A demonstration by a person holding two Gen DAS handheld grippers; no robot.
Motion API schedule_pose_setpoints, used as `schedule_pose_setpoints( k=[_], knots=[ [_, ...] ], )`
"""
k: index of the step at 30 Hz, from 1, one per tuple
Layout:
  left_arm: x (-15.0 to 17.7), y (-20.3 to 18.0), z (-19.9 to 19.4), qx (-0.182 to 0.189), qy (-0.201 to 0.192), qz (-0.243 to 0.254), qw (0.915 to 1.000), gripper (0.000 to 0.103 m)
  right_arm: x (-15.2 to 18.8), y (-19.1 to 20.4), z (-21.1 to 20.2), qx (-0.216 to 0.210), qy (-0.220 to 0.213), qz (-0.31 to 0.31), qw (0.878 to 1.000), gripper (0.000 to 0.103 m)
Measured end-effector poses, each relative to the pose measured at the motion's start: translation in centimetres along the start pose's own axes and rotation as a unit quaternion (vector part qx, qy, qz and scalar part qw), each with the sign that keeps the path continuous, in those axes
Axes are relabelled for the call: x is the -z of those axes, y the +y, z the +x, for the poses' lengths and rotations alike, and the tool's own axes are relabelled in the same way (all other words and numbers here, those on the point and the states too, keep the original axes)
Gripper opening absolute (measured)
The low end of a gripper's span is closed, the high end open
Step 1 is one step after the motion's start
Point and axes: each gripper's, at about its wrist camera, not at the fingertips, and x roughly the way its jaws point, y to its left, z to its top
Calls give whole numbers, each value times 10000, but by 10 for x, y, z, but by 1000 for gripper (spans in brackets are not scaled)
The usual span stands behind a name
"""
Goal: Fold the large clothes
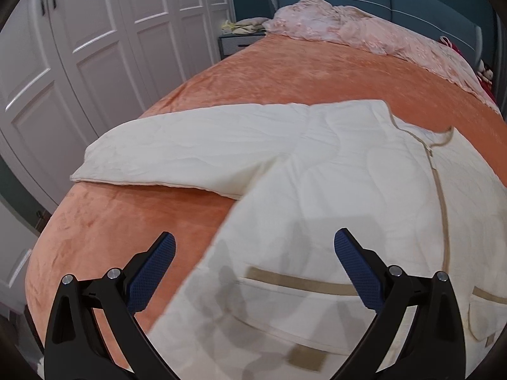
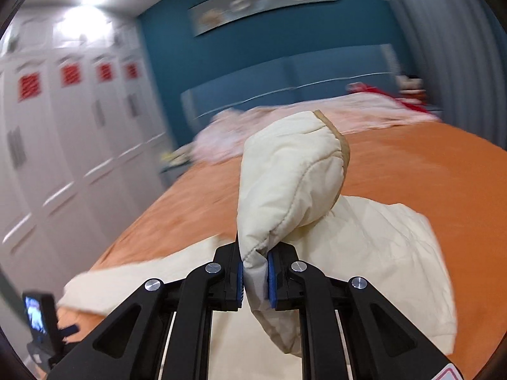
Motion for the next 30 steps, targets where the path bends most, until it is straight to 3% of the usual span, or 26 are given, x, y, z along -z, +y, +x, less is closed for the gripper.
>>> schedule_pose_setpoints(
  k=[4, 9, 14, 16, 20, 22, 25, 27, 30],
  knots=[
    [-3, 24, 3, 57, 0, -174, 9998, 98, 36, 51, 45, -523, 510, -216, 9971, 11],
    [-6, 50, 12, 279, 94, -452, 9985, 98, 80, 85, 80, -719, 1143, -517, 9895, 13],
    [-7, 60, 15, 705, 117, -650, 9953, 98, 128, 116, 90, -815, 1668, -897, 9785, 27],
    [-10, 60, 16, 901, 161, -722, 9932, 98, 134, 134, 89, -1041, 1844, -972, 9725, 40],
    [-14, 56, 15, 1368, 266, -947, 9857, 98, 143, 141, 62, -1372, 1918, -1191, 9645, 47],
    [-14, 52, 16, 1520, 345, -1008, 9826, 98, 144, 128, 44, -1291, 1853, -998, 9690, 47],
    [-9, 37, 24, 1910, 696, -1130, 9726, 98, 136, 79, 14, -842, 1667, -339, 9818, 47],
    [-8, 25, 31, 2136, 867, -1170, 9660, 98, 127, 33, -6, -335, 1542, 165, 9873, 47],
    [-4, 3, 43, 2469, 1240, -1211, 9534, 98, 118, -44, -25, 535, 1443, 862, 9843, 47]
  ],
)
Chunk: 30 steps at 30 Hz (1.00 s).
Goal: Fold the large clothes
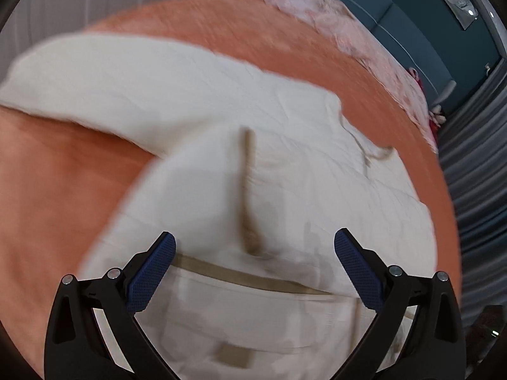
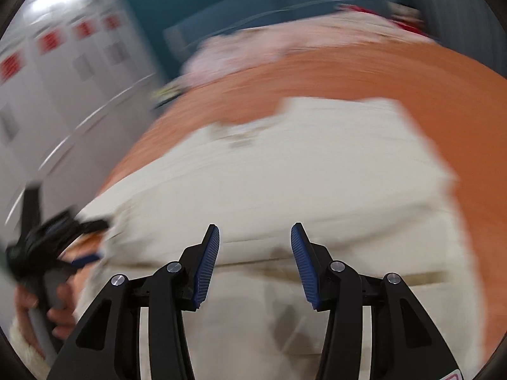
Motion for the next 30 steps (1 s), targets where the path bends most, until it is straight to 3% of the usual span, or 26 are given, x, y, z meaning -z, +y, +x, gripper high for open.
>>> schedule_pose_setpoints(
  k=[3, 5, 6, 7, 8, 9, 10, 12, 16, 20, 24, 26, 28, 30],
  knots=[
    [3, -9, 18, 128, 169, -103, 9997, 93, -12, -62, -5, 461, -96, 748, 9961, 48],
    [3, -14, 24, -7, 135, -73, 9999, 71, -18, -93, -1, 591, -107, 1208, 9909, 48],
    [2, -16, 27, -118, 96, -24, 9999, 52, -18, -104, 1, 565, -119, 1408, 9884, 48],
    [0, -17, 29, -232, 87, -15, 9997, 46, -19, -111, 4, 492, -130, 1561, 9864, 48],
    [-3, -16, 29, -316, 37, -13, 9995, 30, -21, -120, 9, 452, -139, 1754, 9834, 47],
    [-6, -16, 29, -363, -9, -8, 9993, 19, -24, -122, 11, 480, -165, 1814, 9821, 39],
    [-9, -16, 28, -379, -42, 30, 9993, 15, -29, -123, 14, 516, -198, 1788, 9823, 25],
    [-15, -15, 22, -437, -185, 155, 9988, 12, -39, -105, 14, 589, -386, 1525, 9858, 11],
    [-17, -21, 6, -831, -677, 656, 9921, 11, -43, -69, -4, 795, -876, 742, 9902, 8],
    [-3, -14, 29, -1244, -574, 962, 9859, 11, -31, -72, 33, 1362, -145, 478, 9894, 8],
    [13, -17, 38, -1509, -832, 1305, 9764, 13, -29, -73, 38, 1658, 58, 395, 9853, 11],
    [19, -18, 39, -1548, -976, 1396, 9731, 13, -27, -62, 22, 1983, -103, 292, 9797, 15],
    [21, -19, 42, -1573, -1062, 1437, 9713, 15, -22, -40, -7, 2280, -673, 165, 9712, 22],
    [22, -20, 42, -1602, -1096, 1465, 9700, 15, -16, -15, -22, 2143, -1021, 19, 9714, 24]
  ],
)
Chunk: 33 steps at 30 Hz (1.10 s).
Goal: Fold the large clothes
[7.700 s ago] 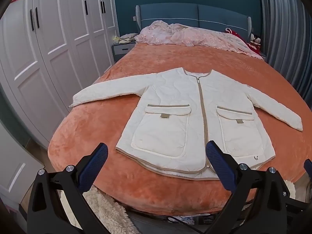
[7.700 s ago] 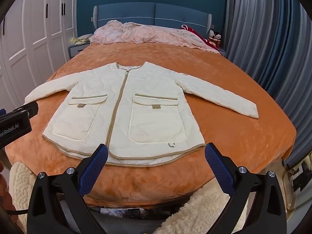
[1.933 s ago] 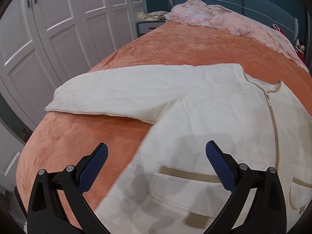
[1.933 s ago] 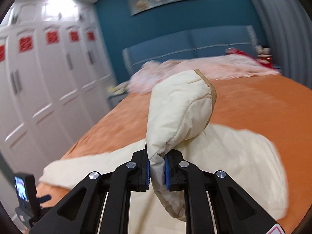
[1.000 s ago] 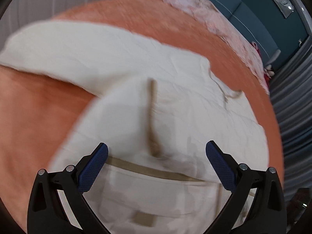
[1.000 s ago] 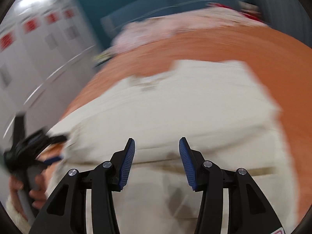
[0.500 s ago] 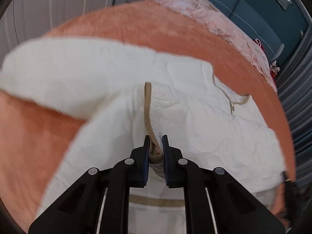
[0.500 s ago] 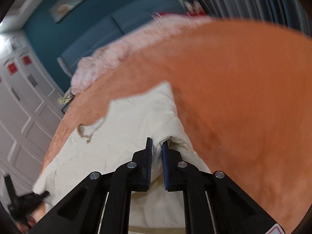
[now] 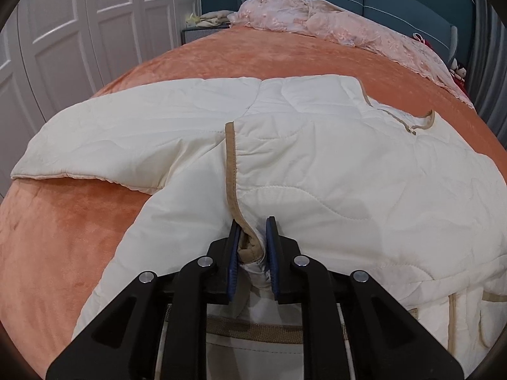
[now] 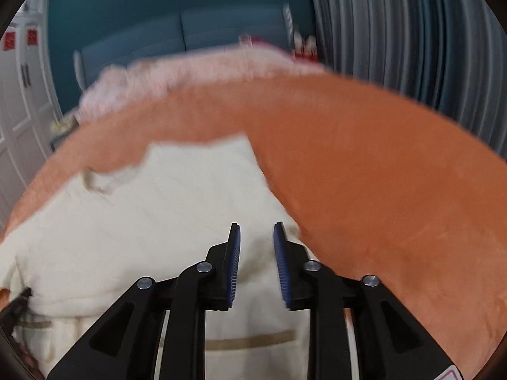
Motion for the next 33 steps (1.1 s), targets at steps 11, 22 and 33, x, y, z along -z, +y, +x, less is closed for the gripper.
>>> schedule_pose_setpoints(
  k=[11, 22, 33],
  knots=[
    [6, -12, 0, -302, -159, 250, 9991, 18, 38, 87, 46, -876, 1075, -1115, 9840, 23],
    [11, -15, 1, -366, -319, 281, 9984, 19, 52, 108, 53, -496, 955, -1523, 9825, 23],
    [14, -15, 2, -368, -445, 256, 9980, 20, 60, 110, 52, -450, 820, -1516, 9840, 23]
  ],
)
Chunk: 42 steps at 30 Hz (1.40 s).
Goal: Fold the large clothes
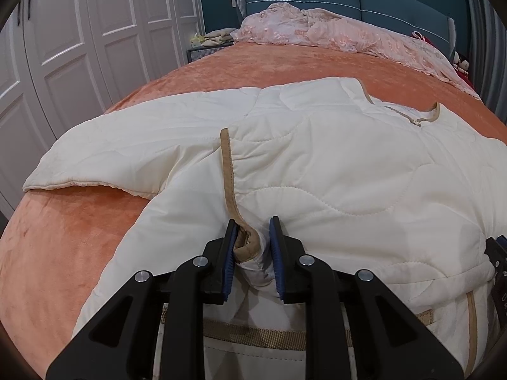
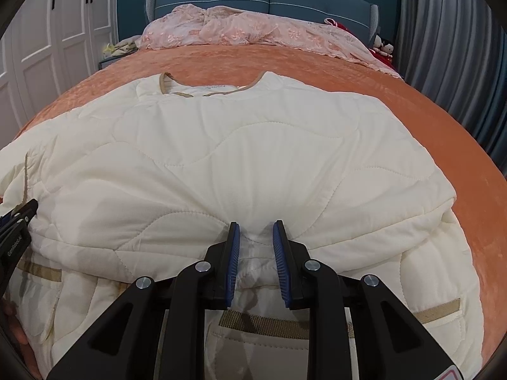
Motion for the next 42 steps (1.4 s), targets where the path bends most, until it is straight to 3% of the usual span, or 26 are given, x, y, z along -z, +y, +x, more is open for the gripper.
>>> schedule_pose_setpoints(
  k=[2, 3, 4, 6, 9, 14, 17, 20, 22, 23, 25, 27, 32, 35, 38, 42],
  knots=[
    [-3, 6, -2, 137, 63, -112, 9998, 25, -1, -1, -1, -36, 16, 32, 10000, 23],
    [-7, 13, -5, 372, 131, -267, 9989, 38, -2, -2, -2, -77, 32, 65, 9999, 23],
    [-11, 25, -9, 712, 208, -483, 9961, 61, -3, -7, -3, -194, 59, 156, 9997, 23],
    [-20, 63, -24, 1233, 302, -1125, 9855, 83, -6, -17, -9, -421, 40, 347, 9985, 24],
    [-31, 137, -41, 1311, 257, -1769, 9751, 90, -6, -28, -33, -587, -7, 619, 9964, 30],
    [-36, 275, -14, 419, 450, -2624, 9630, 92, 14, -17, -73, -734, -215, 520, 9957, 37],
    [-30, 349, 14, -84, 652, -3330, 9406, 92, 24, 1, -81, -641, -340, 164, 9972, 48],
    [-22, 398, 37, -51, 703, -3993, 9141, 89, 28, 12, -71, -567, -162, 24, 9983, 49],
    [-24, 409, 43, -90, 609, -4129, 9087, 76, 29, 13, -62, -521, -9, 37, 9986, 49],
    [-30, 409, 46, -136, 581, -4062, 9118, 67, 29, 12, -60, -513, 27, 68, 9987, 49],
    [-41, 406, 51, -90, 715, -3892, 9183, 20, 30, 10, -57, -533, 59, 127, 9985, 49],
    [-55, 395, 49, -41, 681, -3682, 9273, 9, 32, 12, -57, -532, 57, 138, 9985, 49],
    [-118, 325, -12, 265, -138, -2685, 9628, 6, 34, 10, -58, -554, 13, 169, 9983, 49],
    [-165, 236, -72, 796, -759, -1754, 9783, 6, 34, 3, -63, -631, -89, 326, 9974, 49],
    [-187, 156, -111, 1389, -1044, -1063, 9790, 6, 33, -7, -77, -751, -283, 535, 9953, 49],
    [-187, 40, -141, 2249, -1025, -262, 9686, 7, 35, -17, -96, -838, -450, 572, 9938, 49]
  ],
)
